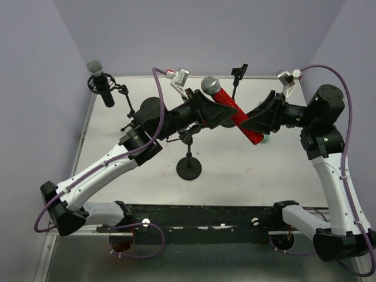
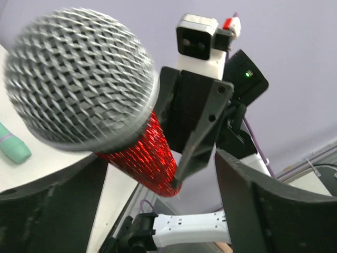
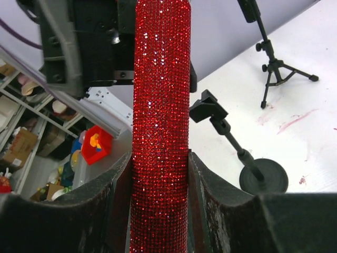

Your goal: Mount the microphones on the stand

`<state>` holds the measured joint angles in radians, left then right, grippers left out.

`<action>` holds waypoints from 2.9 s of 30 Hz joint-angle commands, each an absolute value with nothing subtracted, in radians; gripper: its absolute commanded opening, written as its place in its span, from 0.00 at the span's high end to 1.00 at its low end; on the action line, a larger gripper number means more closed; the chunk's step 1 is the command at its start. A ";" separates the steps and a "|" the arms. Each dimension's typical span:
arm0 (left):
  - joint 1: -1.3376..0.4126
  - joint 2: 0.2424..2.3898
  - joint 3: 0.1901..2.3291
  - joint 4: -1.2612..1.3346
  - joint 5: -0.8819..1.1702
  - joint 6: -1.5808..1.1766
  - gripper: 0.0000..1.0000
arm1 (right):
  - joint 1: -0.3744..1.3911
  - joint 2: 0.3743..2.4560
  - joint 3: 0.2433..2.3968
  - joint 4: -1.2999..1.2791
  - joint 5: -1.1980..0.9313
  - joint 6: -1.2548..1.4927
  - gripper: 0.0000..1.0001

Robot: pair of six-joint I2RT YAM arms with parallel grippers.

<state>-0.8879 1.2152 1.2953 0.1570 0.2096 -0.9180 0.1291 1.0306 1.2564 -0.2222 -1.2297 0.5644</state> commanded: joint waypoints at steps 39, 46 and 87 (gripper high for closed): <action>-0.945 1.319 1.454 0.137 0.265 -0.583 1.00 | 0.202 1.129 1.305 -0.730 -1.364 -0.112 0.18; -0.945 1.321 1.462 0.103 0.278 -0.563 1.00 | 0.204 1.150 1.316 -0.736 -1.382 -0.126 0.40; -0.607 0.730 0.669 0.189 0.555 0.204 0.04 | 0.273 1.637 1.537 -1.419 -1.442 -1.539 1.00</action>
<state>-0.6125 0.6964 0.6735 0.0044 0.4313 0.2340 0.2573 1.6154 1.5078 -1.2957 -1.4036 -1.4292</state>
